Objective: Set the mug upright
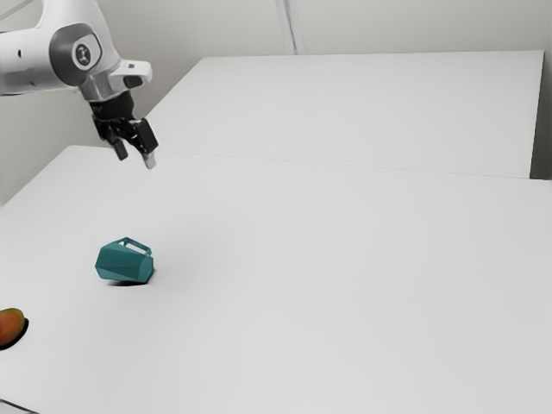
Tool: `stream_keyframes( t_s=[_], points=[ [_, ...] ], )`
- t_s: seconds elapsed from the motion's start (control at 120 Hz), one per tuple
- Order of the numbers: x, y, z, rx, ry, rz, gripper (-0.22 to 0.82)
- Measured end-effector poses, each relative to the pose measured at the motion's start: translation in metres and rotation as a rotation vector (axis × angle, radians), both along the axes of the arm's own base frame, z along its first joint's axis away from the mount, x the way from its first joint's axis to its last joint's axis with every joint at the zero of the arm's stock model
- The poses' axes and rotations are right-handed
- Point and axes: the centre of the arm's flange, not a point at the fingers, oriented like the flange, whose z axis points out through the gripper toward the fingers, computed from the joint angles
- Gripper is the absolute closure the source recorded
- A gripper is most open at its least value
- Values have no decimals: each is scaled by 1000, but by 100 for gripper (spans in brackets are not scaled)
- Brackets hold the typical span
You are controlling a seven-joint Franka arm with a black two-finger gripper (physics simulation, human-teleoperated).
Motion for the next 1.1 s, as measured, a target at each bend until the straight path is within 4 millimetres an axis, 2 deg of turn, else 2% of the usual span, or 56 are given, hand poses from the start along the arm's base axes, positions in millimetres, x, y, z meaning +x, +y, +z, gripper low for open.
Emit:
stream_keyframes(
  t_s=[0.117,0.2,0.308,0.467,0.55,0.633,0.717,0.9,1.1],
  points=[
    [-4,3,-4,-1,12,33,0],
    [-8,12,-11,-14,22,73,0],
    [-29,31,-27,-50,29,144,0],
    [-63,71,-54,-153,-4,273,0],
    [-80,104,-68,-223,-38,358,0],
    [-107,138,-80,-305,-90,443,0],
    [-126,156,-85,-373,-144,481,0],
    [-137,180,-107,-514,-235,523,0],
    [-138,202,-161,-626,-267,546,0]
  ],
)
